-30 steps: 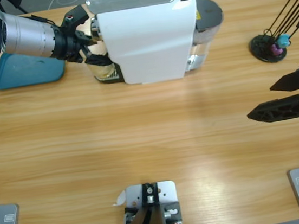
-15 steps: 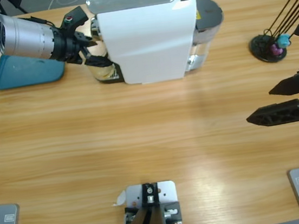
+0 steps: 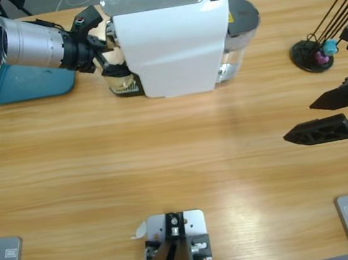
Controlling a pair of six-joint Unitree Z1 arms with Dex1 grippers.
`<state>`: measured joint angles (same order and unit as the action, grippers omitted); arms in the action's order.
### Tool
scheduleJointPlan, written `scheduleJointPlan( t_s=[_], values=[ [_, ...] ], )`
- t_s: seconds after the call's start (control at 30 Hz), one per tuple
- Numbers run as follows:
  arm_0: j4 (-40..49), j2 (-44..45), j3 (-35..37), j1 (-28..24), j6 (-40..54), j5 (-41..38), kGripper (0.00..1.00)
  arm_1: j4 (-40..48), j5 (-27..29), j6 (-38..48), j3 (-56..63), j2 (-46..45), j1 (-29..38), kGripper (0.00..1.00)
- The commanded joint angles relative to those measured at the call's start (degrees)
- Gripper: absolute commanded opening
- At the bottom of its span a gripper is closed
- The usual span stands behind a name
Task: Pour coffee
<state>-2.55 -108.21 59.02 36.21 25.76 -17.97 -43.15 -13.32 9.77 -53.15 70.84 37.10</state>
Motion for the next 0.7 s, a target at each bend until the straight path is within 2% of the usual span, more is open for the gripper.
scheduleJointPlan(
  t_s=[0.03, 0.47, 0.7],
  values=[
    [-0.9, -0.5, -1.9, 0.5, -0.6, -1.1, 1.0, 0.4, -0.8, 0.6, 2.2, -0.5, -1.0, 0.964],
    [-0.9, 4.9, -6.7, 0.2, -0.7, -2.4, 1.0, 1.0, -1.3, 1.2, 3.2, -0.7, -1.0, 0.964],
    [-1.0, 4.3, -6.8, -1.4, -0.6, -1.5, 1.0, 2.0, -1.4, 1.7, 4.1, -0.6, -1.0, 0.964]
  ],
)
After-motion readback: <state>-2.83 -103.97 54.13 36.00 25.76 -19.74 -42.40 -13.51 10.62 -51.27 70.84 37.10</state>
